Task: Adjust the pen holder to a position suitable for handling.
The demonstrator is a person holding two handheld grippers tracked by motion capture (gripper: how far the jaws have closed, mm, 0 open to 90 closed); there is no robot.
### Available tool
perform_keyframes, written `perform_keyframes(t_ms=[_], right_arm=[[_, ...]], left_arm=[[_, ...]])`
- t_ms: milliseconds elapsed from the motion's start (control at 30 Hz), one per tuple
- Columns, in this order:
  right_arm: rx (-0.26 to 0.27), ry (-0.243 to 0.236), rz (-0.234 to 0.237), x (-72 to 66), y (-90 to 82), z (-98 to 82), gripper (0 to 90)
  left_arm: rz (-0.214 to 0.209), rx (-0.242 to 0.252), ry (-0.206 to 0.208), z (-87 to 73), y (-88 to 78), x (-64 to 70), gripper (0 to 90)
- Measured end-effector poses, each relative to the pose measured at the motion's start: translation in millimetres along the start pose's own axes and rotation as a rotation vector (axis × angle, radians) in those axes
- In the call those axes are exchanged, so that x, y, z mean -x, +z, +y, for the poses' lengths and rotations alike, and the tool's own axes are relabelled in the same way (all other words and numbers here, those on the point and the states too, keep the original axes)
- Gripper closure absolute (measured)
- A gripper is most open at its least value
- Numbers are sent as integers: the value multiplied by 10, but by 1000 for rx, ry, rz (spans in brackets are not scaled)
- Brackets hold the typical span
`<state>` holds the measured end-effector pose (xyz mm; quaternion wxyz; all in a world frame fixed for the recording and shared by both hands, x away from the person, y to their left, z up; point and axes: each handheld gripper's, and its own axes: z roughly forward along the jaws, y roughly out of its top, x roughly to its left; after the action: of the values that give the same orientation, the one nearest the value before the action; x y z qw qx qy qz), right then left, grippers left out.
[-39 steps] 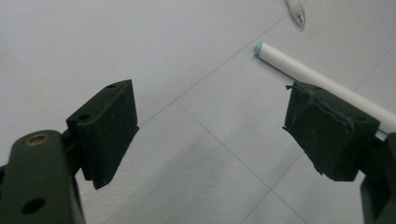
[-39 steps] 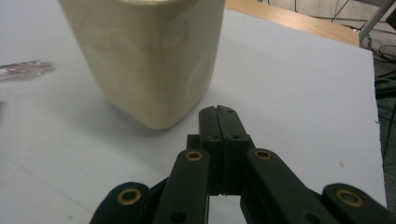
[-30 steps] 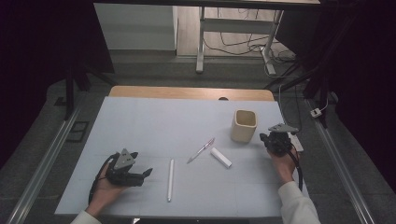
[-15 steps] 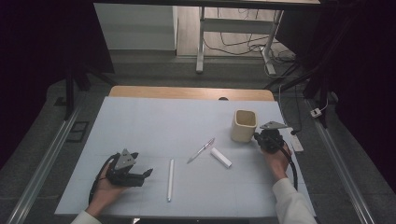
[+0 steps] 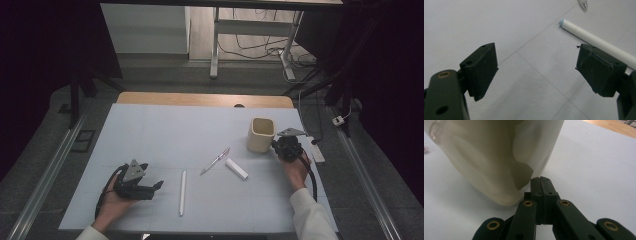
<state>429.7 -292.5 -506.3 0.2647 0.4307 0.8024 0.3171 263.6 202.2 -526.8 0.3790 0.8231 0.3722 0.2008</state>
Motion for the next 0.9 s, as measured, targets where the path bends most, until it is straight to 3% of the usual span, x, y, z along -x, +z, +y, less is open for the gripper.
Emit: perform_keyframes(t_ms=[467, 533, 667, 900], right_arm=[[-5, 13, -8, -13, 5, 8, 891], [-6, 18, 8, -20, 8, 9, 891], [-11, -24, 2, -110, 35, 34, 891], [-5, -16, 8, -140, 71, 73, 891]], left_arm=[[-8, 1, -3, 5, 1, 4, 169], [-8, 1, -4, 7, 3, 4, 168], [-19, 10, -8, 17, -3, 12, 168], [-20, 7, -8, 13, 4, 8, 168]])
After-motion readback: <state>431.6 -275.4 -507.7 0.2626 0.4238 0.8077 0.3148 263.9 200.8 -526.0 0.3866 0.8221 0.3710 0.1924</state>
